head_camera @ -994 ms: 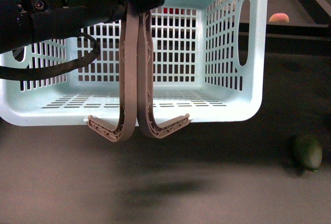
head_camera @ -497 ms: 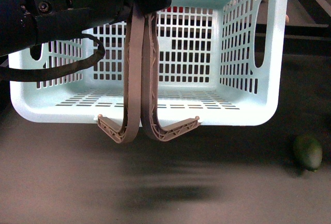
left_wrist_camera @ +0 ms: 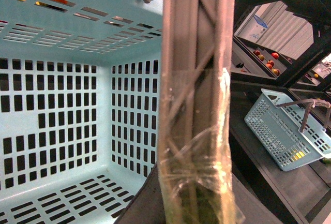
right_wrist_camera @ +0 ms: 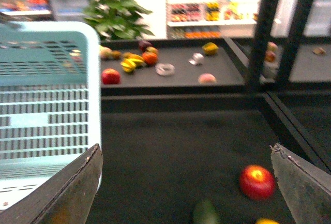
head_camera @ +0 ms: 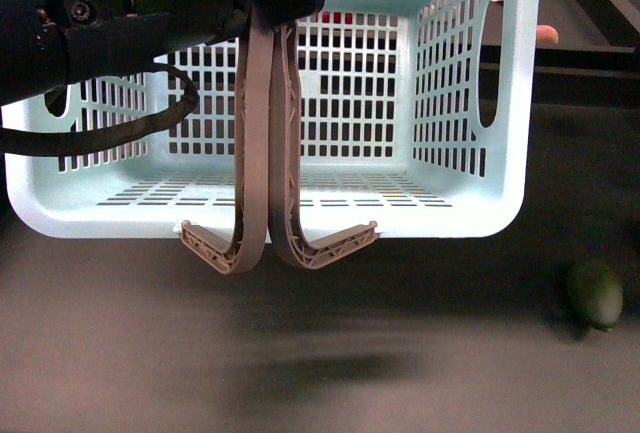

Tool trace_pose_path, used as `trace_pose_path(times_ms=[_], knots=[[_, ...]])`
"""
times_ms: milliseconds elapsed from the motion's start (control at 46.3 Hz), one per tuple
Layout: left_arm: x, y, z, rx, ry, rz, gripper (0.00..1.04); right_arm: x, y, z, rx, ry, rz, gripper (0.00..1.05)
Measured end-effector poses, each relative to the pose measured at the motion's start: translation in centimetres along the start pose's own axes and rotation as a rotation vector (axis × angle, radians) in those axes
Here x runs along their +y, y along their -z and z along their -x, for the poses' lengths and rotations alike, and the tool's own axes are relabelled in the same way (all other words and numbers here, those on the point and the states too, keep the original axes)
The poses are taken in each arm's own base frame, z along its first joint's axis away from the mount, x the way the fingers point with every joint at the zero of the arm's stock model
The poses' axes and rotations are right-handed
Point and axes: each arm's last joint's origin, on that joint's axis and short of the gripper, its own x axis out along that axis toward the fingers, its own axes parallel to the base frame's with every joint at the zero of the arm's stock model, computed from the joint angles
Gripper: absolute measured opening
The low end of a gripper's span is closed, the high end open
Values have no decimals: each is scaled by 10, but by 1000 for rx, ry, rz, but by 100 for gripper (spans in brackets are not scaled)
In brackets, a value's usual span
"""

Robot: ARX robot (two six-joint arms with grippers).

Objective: Pick mango with right arm and hold basket with left

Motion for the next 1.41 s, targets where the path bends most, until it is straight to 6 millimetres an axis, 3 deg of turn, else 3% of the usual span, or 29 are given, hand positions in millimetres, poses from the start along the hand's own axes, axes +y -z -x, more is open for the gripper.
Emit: trace_pose_path(times_ms=[86, 389, 648, 908, 1254, 1405], knots=[[0, 0, 0, 1, 1, 0, 9, -3, 2, -10, 70, 80, 5, 97], [0, 0, 0, 0, 1, 0, 9, -20, -4, -57, 162, 57, 63, 97], [0, 0, 0, 0, 0, 0, 9, -42, 14, -96, 232, 88, 44, 97], [0, 0, 0, 0, 1, 0, 9, -75, 69, -128, 441, 127, -32, 97], [0, 0, 0, 0, 1, 0, 9, -121, 174, -166, 710, 265, -67, 97], [0, 0, 0, 0, 1, 0, 9, -131, 195, -175, 758, 283, -90, 97]])
